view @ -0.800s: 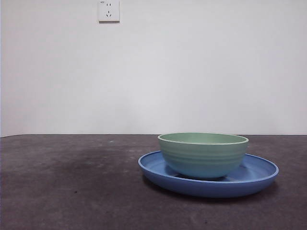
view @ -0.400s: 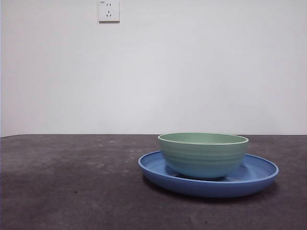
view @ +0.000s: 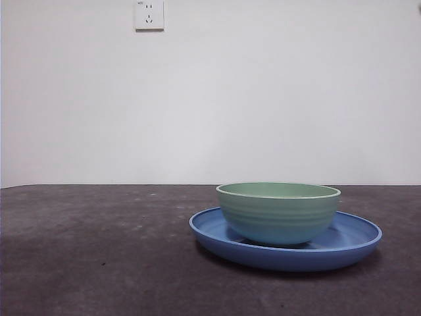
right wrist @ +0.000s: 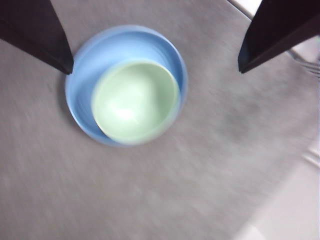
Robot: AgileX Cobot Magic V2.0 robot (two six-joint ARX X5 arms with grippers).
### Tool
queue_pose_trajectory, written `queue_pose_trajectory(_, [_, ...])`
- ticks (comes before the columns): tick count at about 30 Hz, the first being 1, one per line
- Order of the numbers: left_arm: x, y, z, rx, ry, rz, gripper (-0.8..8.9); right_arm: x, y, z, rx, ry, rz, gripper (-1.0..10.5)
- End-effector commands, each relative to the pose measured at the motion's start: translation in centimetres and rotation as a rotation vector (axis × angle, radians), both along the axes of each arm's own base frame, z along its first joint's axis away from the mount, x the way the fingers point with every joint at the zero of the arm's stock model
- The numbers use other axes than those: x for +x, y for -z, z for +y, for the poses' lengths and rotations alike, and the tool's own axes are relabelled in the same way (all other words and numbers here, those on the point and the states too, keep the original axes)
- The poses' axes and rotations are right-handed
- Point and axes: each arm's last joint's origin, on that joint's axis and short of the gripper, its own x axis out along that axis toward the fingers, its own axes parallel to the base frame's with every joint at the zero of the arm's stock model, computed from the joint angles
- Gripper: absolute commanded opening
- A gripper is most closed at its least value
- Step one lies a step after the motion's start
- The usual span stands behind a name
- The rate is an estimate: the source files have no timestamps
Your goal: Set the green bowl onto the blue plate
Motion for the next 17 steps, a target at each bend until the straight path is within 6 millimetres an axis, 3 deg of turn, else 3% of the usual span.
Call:
queue_pose_trajectory(1, [0.1, -0.3, -0.1, -0.008, 0.006, -0.012, 5.94, 2.4, 1.2, 0.3, -0.026, 0.036, 0.118, 5.8])
queue_pose_trajectory(8, [0.1, -0.3, -0.1, -0.008, 0.006, -0.011, 5.94, 7.5, 5.5, 0.6, -0.152, 0.066, 0.296, 5.8])
queue_pose_trajectory(15, [0.1, -0.3, -0.1, -0.008, 0.006, -0.011, 5.94, 11.1, 9.7, -0.7, -0.225, 0.108, 0.433, 5.7])
queue_pose_trajectory(17, [0.1, -0.3, -0.1, -0.009, 0.006, -0.012, 5.94, 12.0, 10.9, -0.9, -0.226, 0.113, 0.464, 5.3])
